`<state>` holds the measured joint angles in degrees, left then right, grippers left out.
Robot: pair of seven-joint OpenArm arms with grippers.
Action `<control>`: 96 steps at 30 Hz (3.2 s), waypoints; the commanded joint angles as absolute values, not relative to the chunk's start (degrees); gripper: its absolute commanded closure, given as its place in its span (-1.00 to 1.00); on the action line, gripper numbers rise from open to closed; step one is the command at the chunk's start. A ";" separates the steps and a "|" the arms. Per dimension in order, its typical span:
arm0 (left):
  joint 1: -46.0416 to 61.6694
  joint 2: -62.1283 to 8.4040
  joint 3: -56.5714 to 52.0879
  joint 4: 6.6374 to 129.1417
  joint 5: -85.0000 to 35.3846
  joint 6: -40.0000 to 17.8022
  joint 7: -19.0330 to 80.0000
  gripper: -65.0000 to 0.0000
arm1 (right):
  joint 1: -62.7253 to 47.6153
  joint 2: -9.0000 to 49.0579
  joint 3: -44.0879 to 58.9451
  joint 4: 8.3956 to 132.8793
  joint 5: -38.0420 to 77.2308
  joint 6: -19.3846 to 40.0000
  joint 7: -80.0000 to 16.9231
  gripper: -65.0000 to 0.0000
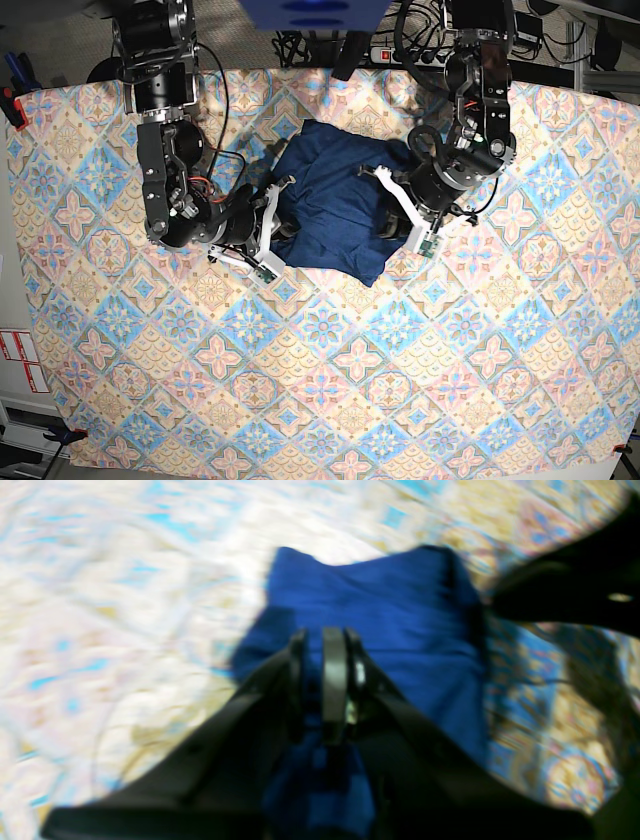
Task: Fold the T-shirt properly
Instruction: 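Grasp both sides of the bundle with both grippers and square it, then slide the bundle with both grippers toward the right arm's side, then drag the bundle further with the right gripper while the left withdraws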
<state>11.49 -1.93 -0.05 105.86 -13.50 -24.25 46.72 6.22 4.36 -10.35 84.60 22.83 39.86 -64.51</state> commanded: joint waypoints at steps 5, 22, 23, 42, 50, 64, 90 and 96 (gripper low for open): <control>11.82 -2.59 2.07 102.55 -12.09 -24.40 46.73 0.87 | 7.43 5.05 -9.19 84.09 23.25 40.00 -63.78 0.84; 11.30 -3.91 -7.60 92.53 -9.01 -24.40 51.91 0.87 | 7.43 5.05 -6.11 83.91 23.25 40.00 -63.87 0.84; 10.95 -3.91 -7.69 91.38 -9.01 -24.40 51.74 0.87 | 7.34 5.05 -6.02 84.00 23.34 40.00 -63.87 0.84; 1.36 0.84 6.64 67.82 -9.19 -19.65 42.68 0.87 | 4.62 9.63 9.98 84.26 23.60 40.00 -64.13 0.84; -4.00 6.20 13.76 57.01 -9.54 -16.84 38.73 0.87 | 2.51 10.15 13.58 84.26 23.60 40.00 -64.31 0.84; -1.27 8.66 17.19 56.31 -9.63 -16.57 37.85 0.87 | 1.01 11.12 17.71 85.05 27.82 40.00 -67.12 0.83; 4.97 -0.92 18.86 78.29 -9.89 -16.66 46.73 0.91 | -3.56 12.70 -3.03 99.82 33.89 40.00 -68.88 0.83; 9.45 -2.42 10.15 88.84 -9.89 -16.75 46.90 0.98 | -3.03 12.62 -7.08 96.92 32.92 40.00 -68.35 0.83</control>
